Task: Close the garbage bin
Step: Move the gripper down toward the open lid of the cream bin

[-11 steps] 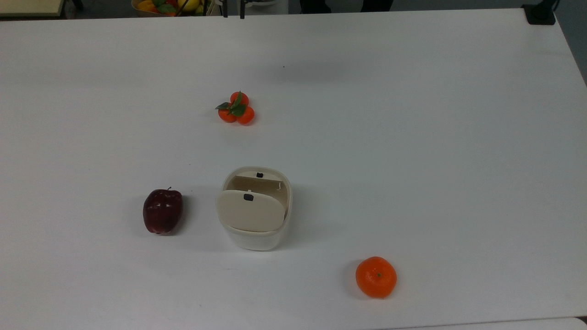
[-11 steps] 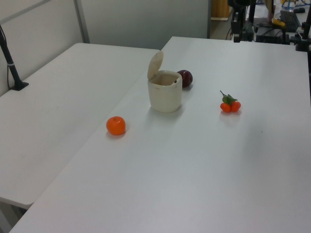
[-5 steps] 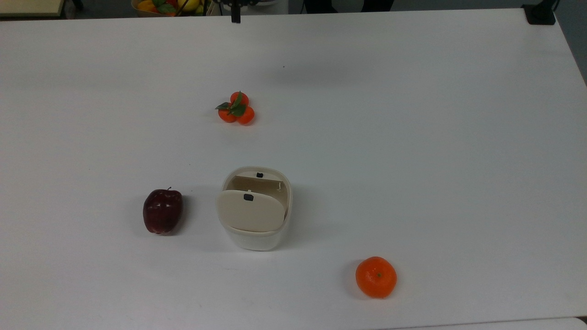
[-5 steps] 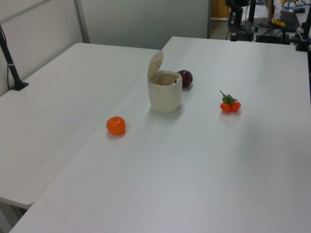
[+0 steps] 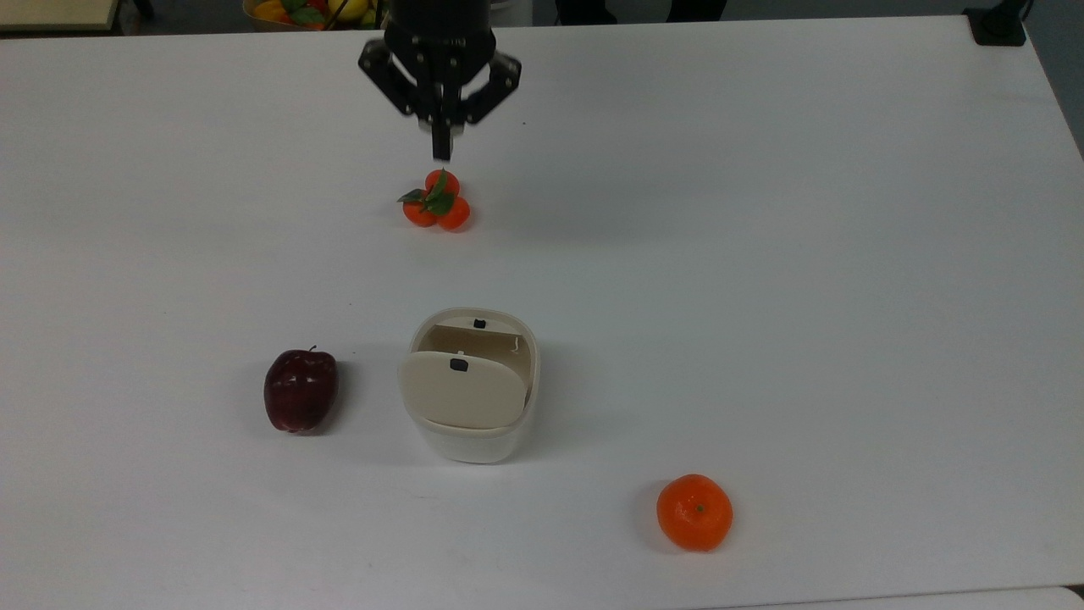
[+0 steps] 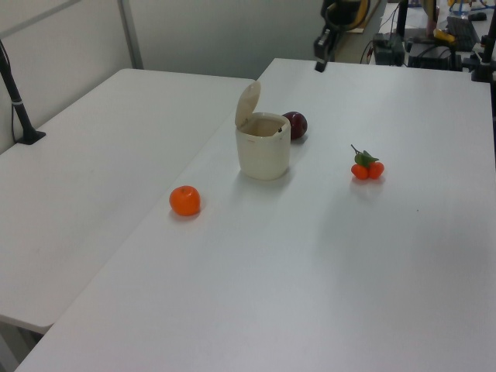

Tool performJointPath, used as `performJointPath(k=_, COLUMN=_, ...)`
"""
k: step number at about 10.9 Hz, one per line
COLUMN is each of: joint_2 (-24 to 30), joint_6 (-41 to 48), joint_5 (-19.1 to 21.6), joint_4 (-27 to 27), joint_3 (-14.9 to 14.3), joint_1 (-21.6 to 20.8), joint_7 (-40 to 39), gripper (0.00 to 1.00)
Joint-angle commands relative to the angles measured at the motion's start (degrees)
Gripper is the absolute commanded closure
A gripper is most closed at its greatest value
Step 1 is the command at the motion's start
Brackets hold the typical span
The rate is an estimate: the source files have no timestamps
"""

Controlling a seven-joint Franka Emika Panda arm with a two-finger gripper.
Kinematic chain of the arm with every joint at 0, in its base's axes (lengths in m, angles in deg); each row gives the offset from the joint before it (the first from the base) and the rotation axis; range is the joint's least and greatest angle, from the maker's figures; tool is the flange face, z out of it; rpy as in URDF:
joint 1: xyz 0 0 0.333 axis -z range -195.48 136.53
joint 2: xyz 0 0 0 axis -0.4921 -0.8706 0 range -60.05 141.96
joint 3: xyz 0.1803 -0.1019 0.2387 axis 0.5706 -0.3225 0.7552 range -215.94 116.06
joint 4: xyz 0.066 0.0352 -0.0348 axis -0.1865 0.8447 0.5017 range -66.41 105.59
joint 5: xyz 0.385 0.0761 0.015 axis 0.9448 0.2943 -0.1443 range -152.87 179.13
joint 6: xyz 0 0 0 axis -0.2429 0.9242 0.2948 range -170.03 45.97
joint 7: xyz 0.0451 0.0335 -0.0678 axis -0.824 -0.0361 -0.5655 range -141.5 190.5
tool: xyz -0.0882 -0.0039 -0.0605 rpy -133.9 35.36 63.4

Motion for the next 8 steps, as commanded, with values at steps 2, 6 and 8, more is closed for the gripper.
performJointPath(k=2, joint_2=-6.4, joint_6=-23.3, joint_5=-0.3, joint_4=-0.8, joint_3=-0.5, joint_1=1.6, joint_7=1.0, gripper=1.0)
performJointPath(k=6, joint_2=-11.9, joint_6=-38.8, joint_5=-0.2, joint_4=-4.1, joint_3=-0.4, joint_1=2.4, joint_7=1.2, gripper=1.0)
performJointPath(k=8, joint_2=-14.5, joint_6=-44.4, joint_5=-0.2, joint_4=-4.1, joint_3=-0.4, joint_1=2.3, joint_7=1.2, gripper=1.0)
